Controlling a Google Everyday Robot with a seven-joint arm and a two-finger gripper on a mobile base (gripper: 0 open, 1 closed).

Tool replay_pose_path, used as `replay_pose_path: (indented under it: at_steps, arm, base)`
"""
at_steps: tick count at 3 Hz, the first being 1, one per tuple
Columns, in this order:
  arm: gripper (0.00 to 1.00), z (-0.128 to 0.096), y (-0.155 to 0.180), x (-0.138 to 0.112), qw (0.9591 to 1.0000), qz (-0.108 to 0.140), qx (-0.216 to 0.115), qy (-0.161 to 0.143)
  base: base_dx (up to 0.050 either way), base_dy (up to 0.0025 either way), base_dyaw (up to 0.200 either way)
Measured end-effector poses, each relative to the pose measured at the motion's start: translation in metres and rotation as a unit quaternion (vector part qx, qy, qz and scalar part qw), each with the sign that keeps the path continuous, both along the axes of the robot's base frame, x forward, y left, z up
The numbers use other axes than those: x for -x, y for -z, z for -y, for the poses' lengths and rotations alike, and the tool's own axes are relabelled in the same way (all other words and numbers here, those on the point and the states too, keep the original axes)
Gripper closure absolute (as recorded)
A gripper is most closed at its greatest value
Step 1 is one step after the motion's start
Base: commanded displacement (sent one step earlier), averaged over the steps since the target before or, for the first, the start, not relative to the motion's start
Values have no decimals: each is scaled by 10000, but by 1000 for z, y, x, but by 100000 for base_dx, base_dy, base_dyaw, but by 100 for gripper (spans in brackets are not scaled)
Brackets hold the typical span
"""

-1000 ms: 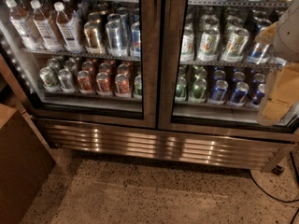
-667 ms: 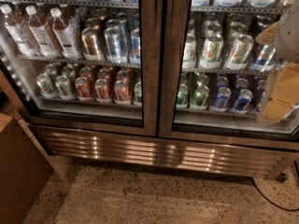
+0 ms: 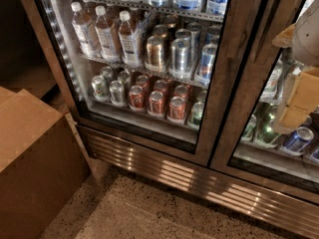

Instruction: Open left fridge door

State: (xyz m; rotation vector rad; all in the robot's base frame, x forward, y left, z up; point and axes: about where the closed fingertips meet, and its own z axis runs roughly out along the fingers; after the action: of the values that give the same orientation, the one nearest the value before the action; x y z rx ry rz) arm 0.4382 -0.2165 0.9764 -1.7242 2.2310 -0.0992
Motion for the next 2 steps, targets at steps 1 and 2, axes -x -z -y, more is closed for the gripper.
replay_pose_path:
  at_steps: [1,2]
  arm:
    - [0,0,0,0,10000,0,0,0]
    - [0,-4,7,-6,10000,-32,-19,-26]
  base:
    - [0,0,0]
    - [0,0,0]
